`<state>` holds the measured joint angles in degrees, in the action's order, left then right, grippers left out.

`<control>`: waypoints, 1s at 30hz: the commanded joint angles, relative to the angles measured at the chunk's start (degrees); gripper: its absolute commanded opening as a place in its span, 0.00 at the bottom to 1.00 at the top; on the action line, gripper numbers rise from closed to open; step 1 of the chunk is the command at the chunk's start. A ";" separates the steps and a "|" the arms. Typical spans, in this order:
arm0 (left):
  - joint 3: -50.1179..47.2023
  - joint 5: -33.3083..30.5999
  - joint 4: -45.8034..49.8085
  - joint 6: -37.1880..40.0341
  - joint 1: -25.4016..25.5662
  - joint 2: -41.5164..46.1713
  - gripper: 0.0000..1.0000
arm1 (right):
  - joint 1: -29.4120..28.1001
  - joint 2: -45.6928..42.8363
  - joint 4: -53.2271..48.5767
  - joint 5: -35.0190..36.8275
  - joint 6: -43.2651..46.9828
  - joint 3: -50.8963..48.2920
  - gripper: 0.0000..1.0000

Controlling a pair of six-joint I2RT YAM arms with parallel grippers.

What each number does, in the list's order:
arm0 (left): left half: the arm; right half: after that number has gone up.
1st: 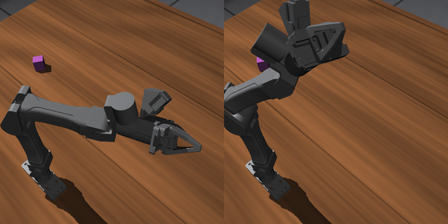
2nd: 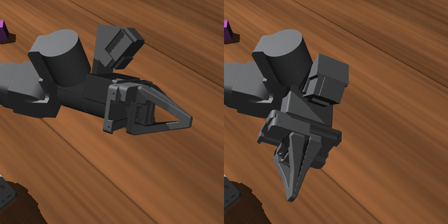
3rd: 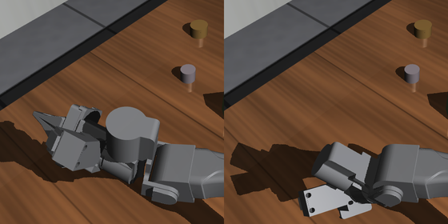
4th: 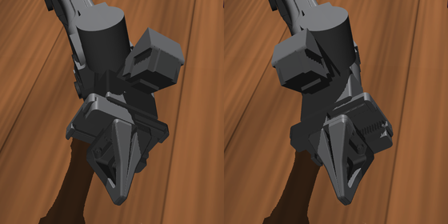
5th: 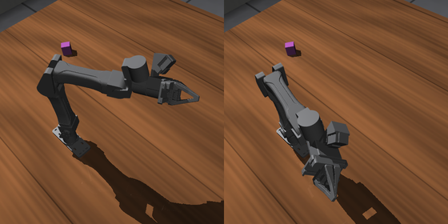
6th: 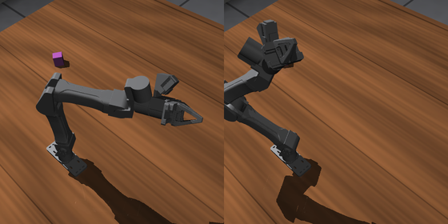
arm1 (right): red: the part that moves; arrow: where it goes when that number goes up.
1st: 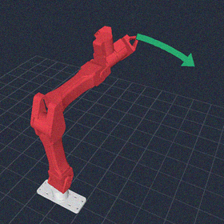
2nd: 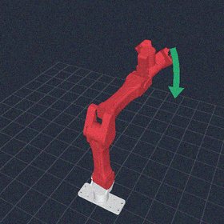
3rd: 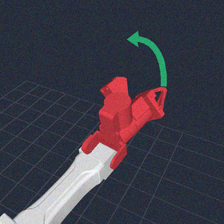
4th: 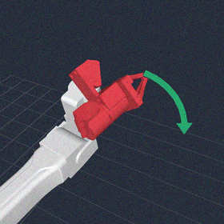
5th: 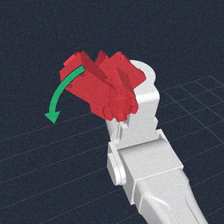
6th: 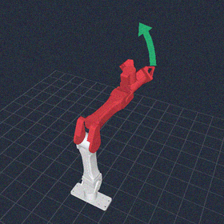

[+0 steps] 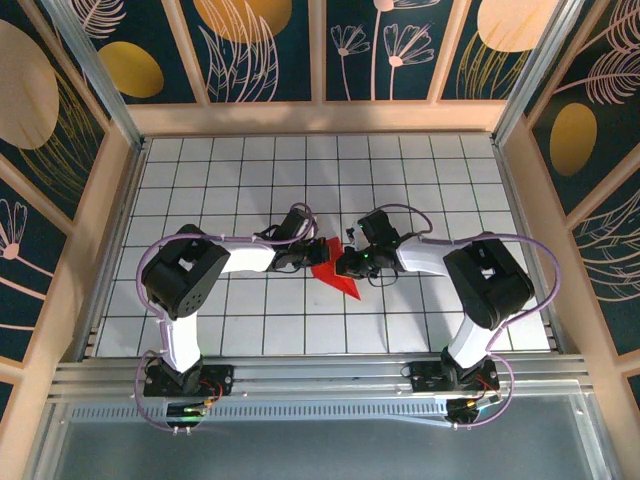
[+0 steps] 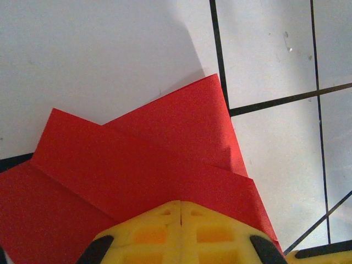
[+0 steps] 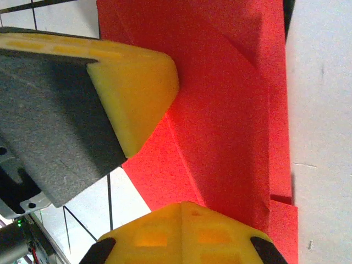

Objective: Fold a paper plane with a square sheet of paper (fold left side to right side)
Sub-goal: Fourth fold the wing at the center of the table.

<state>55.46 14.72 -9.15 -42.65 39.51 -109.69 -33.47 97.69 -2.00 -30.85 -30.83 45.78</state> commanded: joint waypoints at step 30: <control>1.74 -6.75 8.35 1.72 -0.22 -2.37 0.00 | 0.85 -5.30 -4.87 1.76 0.07 -11.58 0.00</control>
<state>57.41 12.95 -5.76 -42.13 39.99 -110.00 -33.12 93.51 -0.16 -29.93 -30.46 38.00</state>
